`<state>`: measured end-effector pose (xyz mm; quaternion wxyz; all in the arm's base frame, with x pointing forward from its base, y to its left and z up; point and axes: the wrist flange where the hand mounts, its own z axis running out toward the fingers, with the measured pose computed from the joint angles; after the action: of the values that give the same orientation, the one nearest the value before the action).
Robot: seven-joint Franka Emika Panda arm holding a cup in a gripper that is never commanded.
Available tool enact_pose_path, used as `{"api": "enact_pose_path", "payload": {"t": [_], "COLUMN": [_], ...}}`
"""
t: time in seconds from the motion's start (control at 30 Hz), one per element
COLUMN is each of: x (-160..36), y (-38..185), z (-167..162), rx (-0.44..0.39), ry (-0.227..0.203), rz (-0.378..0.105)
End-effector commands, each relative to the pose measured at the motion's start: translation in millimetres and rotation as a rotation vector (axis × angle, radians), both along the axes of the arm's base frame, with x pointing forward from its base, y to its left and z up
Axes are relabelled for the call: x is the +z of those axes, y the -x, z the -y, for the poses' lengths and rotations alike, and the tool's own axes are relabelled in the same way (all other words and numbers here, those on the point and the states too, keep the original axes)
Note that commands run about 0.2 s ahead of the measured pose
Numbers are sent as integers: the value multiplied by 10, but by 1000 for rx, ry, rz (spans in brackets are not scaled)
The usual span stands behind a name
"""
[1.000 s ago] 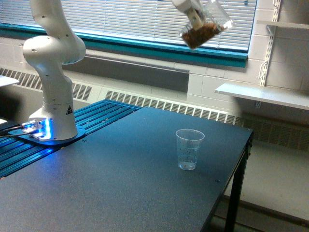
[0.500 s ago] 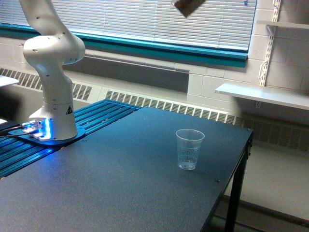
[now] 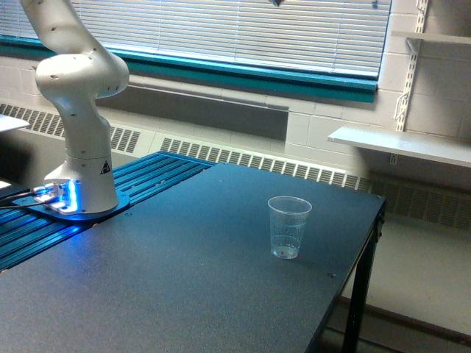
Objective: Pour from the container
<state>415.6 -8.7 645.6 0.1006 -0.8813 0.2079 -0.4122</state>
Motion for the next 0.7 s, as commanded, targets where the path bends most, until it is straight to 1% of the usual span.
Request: {"api": "enact_pose_path", "payload": {"t": [0.03, 0.1, 0.23, 0.37, 0.5, 0.7], "x": [-186, -204, -217, -275, -382, -611], "y": [-58, -62, -71, -89, -117, -171], "z": [-3, 0, -9, -34, -78, -182], "rx": [62, 66, 69, 69, 78, 102], "ry": [27, 23, 28, 29, 35, 36], "rz": [-28, -34, -29, -41, -55, -98]}}
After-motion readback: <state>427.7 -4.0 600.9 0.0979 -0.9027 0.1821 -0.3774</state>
